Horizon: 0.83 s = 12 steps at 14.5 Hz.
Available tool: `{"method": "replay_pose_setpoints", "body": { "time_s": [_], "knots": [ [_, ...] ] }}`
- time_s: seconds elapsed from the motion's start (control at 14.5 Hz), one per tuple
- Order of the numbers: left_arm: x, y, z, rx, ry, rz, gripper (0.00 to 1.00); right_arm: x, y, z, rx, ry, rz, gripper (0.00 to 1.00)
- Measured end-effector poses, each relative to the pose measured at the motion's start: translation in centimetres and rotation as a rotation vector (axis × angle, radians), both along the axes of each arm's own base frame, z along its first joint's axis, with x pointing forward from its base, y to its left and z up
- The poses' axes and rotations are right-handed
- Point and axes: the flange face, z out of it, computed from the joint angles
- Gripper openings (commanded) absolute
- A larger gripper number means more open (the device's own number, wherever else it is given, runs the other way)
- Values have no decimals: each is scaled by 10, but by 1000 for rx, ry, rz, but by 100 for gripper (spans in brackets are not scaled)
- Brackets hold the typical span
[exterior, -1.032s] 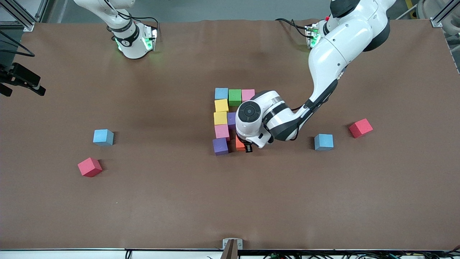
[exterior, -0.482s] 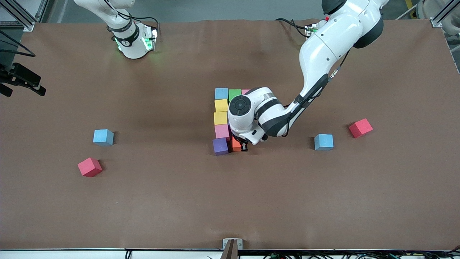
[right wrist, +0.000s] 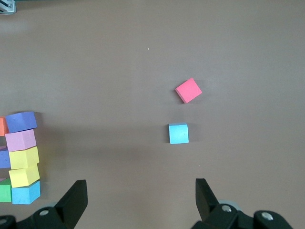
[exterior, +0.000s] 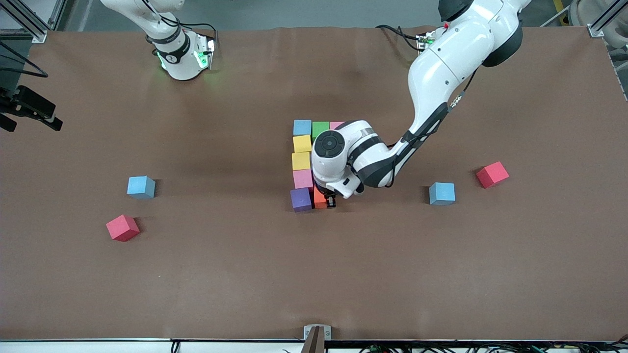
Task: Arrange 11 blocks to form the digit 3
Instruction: 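Lower the orange cube beside the purple cube with the left gripper and release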
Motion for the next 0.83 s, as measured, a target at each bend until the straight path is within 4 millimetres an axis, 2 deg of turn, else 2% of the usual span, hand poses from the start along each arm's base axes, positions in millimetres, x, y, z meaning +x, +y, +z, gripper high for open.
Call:
{"method": "replay_pose_setpoints", "body": {
  "time_s": [0.83],
  "knots": [
    [-5, -10, -1, -25, -7, -4, 8, 0, 0, 0, 0, -1, 0, 100]
  ]
}}
